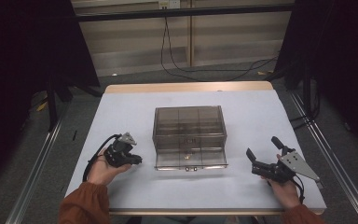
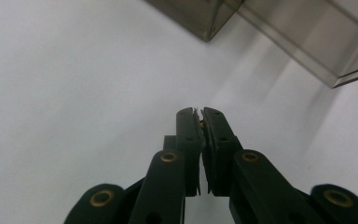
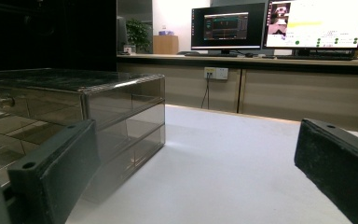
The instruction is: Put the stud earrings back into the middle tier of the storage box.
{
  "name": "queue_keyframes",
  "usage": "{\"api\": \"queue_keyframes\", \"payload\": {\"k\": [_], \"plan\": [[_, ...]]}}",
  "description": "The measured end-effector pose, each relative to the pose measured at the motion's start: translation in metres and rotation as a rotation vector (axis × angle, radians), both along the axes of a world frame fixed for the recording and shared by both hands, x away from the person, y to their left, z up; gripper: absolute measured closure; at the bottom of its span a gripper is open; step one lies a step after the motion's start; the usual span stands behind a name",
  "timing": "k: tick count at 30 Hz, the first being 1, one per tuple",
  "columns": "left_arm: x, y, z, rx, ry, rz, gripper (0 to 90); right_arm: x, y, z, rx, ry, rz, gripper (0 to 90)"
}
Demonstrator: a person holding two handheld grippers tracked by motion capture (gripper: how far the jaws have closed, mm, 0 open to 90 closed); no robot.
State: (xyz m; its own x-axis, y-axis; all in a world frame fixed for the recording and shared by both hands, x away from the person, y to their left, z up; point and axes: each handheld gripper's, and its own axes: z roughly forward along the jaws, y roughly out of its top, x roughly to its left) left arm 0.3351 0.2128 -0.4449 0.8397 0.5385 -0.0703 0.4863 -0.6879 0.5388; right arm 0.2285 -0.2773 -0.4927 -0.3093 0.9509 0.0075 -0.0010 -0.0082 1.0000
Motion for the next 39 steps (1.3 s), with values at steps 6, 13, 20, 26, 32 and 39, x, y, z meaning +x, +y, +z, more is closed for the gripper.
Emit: {"api": "queue_keyframes", "payload": {"k": [6, 13, 20, 26, 32, 39], "plan": [[-0.007, 0.002, -0.001, -0.057, -0.049, 0.028, 86.2, 0.0, 0.0, 0.0, -0.002, -0.002, 0.0, 0.0], [-0.01, 0.007, 0.001, -0.13, -0.061, 0.083, 86.2, 0.0, 0.0, 0.0, -0.002, -0.001, 0.0, 0.0], [-0.018, 0.005, 0.012, -0.189, -0.107, 0.083, 86.1, 0.0, 0.0, 0.0, -0.002, -0.002, 0.003, 0.0], [-0.026, 0.007, 0.023, -0.239, -0.118, 0.071, 86.0, 0.0, 0.0, 0.0, 0.0, -0.002, 0.0, 0.0], [-0.03, -0.001, 0.036, -0.243, -0.145, 0.039, 86.0, 0.0, 0.0, 0.0, -0.003, -0.002, 0.001, 0.0], [-0.029, -0.015, 0.048, -0.235, -0.169, 0.012, 86.1, 0.0, 0.0, 0.0, 0.0, -0.001, 0.0, 0.0]]}}
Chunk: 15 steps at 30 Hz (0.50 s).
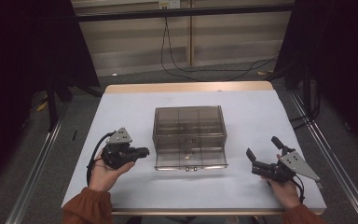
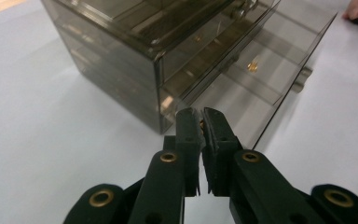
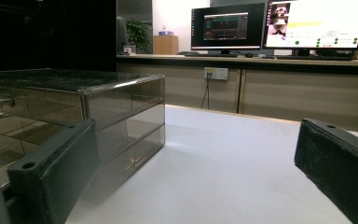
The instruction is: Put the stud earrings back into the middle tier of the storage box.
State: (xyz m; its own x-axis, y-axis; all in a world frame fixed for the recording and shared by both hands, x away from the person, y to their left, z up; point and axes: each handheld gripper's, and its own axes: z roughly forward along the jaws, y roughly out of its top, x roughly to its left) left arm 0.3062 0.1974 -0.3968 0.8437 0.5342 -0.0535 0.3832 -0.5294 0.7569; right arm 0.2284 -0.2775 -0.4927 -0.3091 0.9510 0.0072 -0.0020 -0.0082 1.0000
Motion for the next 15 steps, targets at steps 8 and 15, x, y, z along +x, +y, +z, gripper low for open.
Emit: {"api": "queue_keyframes", "payload": {"k": [8, 15], "plan": [[0.002, -0.018, 0.006, 0.004, 0.008, -0.039, 86.0, 0.0, 0.0, 0.0, 0.001, 0.0, -0.001, 0.0], [0.006, -0.036, 0.013, -0.001, 0.002, -0.069, 86.0, 0.0, 0.0, 0.0, 0.002, 0.001, 0.001, 0.0]]}}
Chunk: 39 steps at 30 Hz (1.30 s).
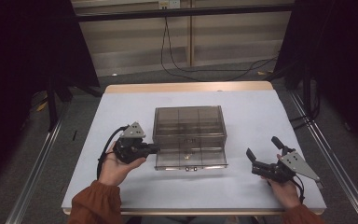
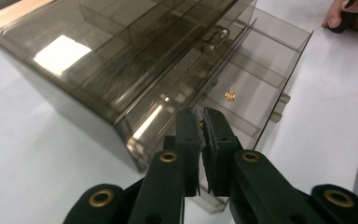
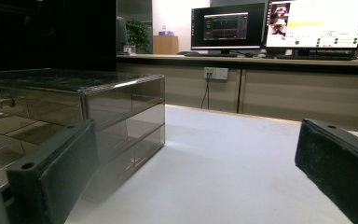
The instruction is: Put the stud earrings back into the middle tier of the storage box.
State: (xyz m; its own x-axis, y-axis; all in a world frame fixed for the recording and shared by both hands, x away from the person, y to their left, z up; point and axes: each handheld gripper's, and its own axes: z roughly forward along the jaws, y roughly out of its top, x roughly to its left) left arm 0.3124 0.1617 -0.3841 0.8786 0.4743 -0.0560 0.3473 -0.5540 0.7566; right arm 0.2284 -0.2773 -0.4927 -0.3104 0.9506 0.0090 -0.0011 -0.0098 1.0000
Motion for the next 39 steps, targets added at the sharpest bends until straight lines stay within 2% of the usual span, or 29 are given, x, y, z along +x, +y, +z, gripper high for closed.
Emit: {"api": "queue_keyframes", "payload": {"k": [3, 4, 9, 10, 20, 27, 35, 36, 37, 39], "plan": [[0.002, -0.01, 0.004, 0.022, -0.007, -0.026, 86.0, 0.0, 0.0, 0.0, 0.0, 0.0, 0.0, 0.0], [0.003, -0.013, 0.004, 0.014, -0.006, -0.035, 86.0, 0.0, 0.0, 0.0, 0.0, 0.0, 0.001, 0.0], [0.006, -0.029, 0.004, 0.042, 0.002, -0.072, 86.0, 0.0, 0.0, 0.0, 0.002, 0.001, 0.0, 0.0], [0.006, -0.032, 0.003, 0.033, 0.003, -0.066, 86.0, 0.0, 0.0, 0.0, 0.001, 0.0, 0.001, 0.0], [0.017, -0.052, -0.002, 0.1, 0.025, -0.118, 86.0, 0.0, 0.0, 0.0, 0.001, 0.002, 0.0, 0.0], [0.018, -0.069, -0.002, 0.14, 0.037, -0.162, 85.8, 0.0, 0.0, 0.0, 0.0, 0.0, 0.001, 0.0], [0.022, -0.09, -0.009, 0.217, 0.043, -0.204, 85.9, 0.0, 0.0, 0.0, 0.0, 0.0, 0.001, 0.0], [0.023, -0.093, -0.01, 0.249, 0.043, -0.218, 85.9, 0.0, 0.0, 0.0, 0.0, 0.0, 0.001, 0.0], [0.023, -0.095, -0.011, 0.25, 0.047, -0.219, 85.9, 0.0, 0.0, 0.0, -0.001, -0.001, -0.002, 0.0], [0.024, -0.1, -0.013, 0.298, 0.045, -0.229, 85.9, 0.0, 0.0, 0.0, -0.001, 0.0, 0.002, 0.0]]}}
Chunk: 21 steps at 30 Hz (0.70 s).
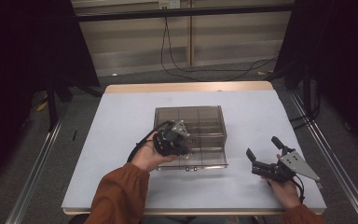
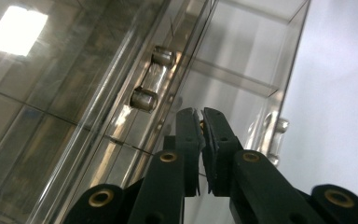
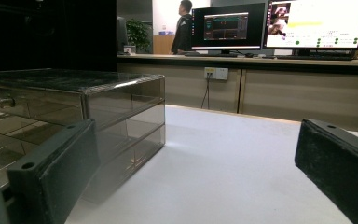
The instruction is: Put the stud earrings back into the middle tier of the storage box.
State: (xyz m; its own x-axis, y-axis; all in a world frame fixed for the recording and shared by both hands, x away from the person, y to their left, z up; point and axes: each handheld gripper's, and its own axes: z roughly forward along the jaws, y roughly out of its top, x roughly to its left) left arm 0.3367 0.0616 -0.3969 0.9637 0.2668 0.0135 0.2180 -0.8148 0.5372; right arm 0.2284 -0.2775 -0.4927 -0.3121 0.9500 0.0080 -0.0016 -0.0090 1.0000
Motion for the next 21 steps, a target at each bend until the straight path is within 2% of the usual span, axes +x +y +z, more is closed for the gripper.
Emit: {"api": "queue_keyframes", "payload": {"k": [5, 8, 10, 12, 15, 19, 21], "plan": [[0.002, -0.008, -0.002, 0.047, 0.006, -0.019, 85.9, 0.0, 0.0, 0.0, 0.001, 0.0, -0.004, 0.0], [0.002, -0.015, -0.005, 0.102, 0.014, -0.024, 85.8, 0.0, 0.0, 0.0, 0.001, 0.001, 0.0, 0.0], [0.003, -0.017, -0.006, 0.122, 0.016, -0.024, 85.8, 0.0, 0.0, 0.0, 0.001, 0.001, 0.0, 0.0], [0.005, -0.019, -0.006, 0.149, 0.023, -0.045, 85.7, 0.0, 0.0, 0.0, 0.001, 0.0, -0.001, 0.0], [0.006, -0.021, -0.007, 0.17, 0.022, -0.044, 85.1, 0.0, 0.0, 0.0, 0.001, 0.0, -0.001, 0.0], [0.007, -0.024, -0.009, 0.183, 0.042, -0.048, 85.1, 0.0, 0.0, 0.0, 0.001, 0.0, -0.001, 0.0], [0.008, -0.025, -0.009, 0.205, 0.037, -0.06, 84.9, 0.0, 0.0, 0.0, 0.0, 0.0, -0.001, 0.0]]}}
